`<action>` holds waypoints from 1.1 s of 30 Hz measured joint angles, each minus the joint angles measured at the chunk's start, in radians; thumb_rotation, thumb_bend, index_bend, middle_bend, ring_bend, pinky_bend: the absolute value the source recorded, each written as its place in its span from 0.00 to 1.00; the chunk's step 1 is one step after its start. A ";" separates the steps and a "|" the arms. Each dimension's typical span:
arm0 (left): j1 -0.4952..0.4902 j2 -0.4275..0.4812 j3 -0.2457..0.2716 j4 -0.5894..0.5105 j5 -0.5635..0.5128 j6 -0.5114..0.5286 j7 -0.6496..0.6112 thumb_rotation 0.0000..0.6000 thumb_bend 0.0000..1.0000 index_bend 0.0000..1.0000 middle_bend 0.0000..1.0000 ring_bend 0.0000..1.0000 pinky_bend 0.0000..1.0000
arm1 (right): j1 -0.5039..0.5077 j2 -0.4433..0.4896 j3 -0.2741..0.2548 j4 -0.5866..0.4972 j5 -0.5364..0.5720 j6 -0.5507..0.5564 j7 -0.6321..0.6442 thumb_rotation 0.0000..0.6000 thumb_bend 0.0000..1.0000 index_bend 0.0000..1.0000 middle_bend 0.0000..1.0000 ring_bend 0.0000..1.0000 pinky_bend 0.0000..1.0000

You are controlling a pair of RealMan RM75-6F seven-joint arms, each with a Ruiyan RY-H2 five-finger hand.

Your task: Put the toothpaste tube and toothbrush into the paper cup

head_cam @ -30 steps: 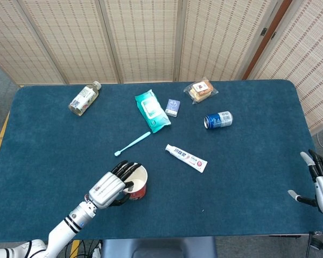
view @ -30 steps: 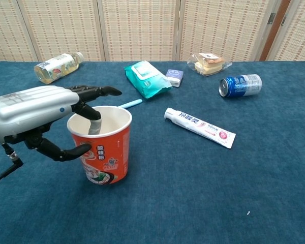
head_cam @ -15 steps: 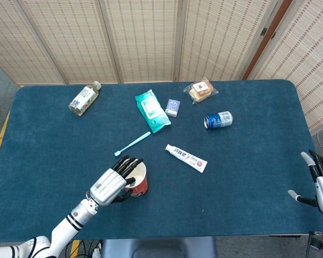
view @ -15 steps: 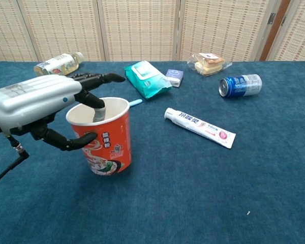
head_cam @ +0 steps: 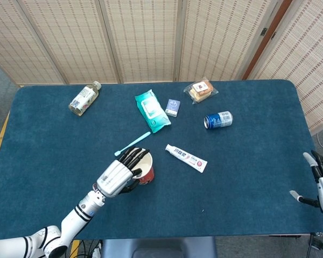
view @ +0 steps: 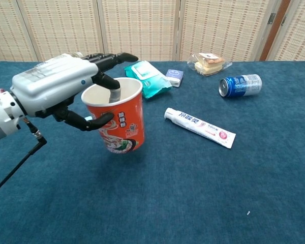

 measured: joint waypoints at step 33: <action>-0.115 -0.183 -0.040 0.270 -0.074 -0.067 -0.045 1.00 0.66 0.91 0.00 0.00 0.00 | -0.016 -0.008 0.001 0.042 0.010 0.003 0.040 1.00 0.00 0.12 0.04 0.06 0.43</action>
